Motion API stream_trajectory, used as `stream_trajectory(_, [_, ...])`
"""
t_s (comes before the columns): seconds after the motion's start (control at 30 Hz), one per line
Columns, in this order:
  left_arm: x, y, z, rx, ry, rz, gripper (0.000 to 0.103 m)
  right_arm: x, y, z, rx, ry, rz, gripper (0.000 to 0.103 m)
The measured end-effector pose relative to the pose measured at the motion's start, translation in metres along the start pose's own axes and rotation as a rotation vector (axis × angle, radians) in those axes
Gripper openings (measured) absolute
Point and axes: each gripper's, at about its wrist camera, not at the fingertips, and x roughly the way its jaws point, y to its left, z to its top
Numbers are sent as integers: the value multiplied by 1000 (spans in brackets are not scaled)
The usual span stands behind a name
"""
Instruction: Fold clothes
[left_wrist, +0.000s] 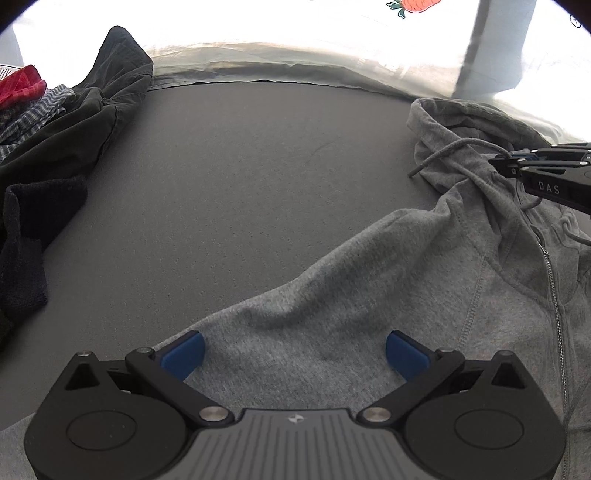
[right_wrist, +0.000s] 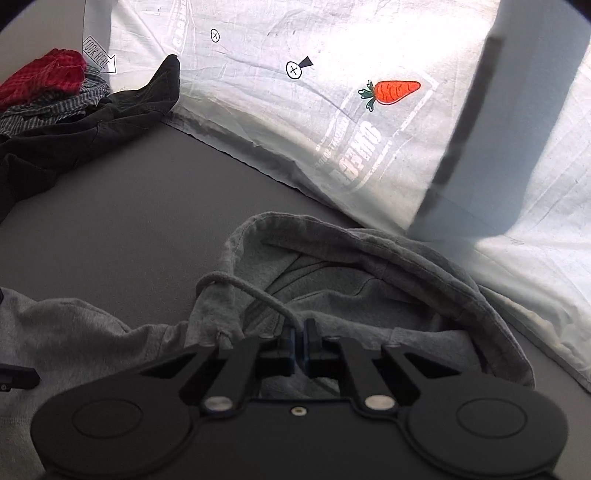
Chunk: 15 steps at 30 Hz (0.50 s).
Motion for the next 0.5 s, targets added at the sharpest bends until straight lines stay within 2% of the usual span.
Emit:
stream_trajectory(0.1, [-2, 2, -2, -25, 6, -11, 103, -38, -1, -1, 39, -91, -60, 4])
stream_trajectory(0.23, [-15, 9, -13, -89, 9, -53, 103, -106, -4, -10, 66, -206, -87, 4])
stream_trajectory(0.33, [-27, 16, -24, -140, 9, -87, 103, -153, 1, -23, 69, -253, -94, 5])
stream_trajectory(0.5, [-58, 28, -50, -173, -10, -112, 103, -193, 25, -64, 68, -214, -102, 5])
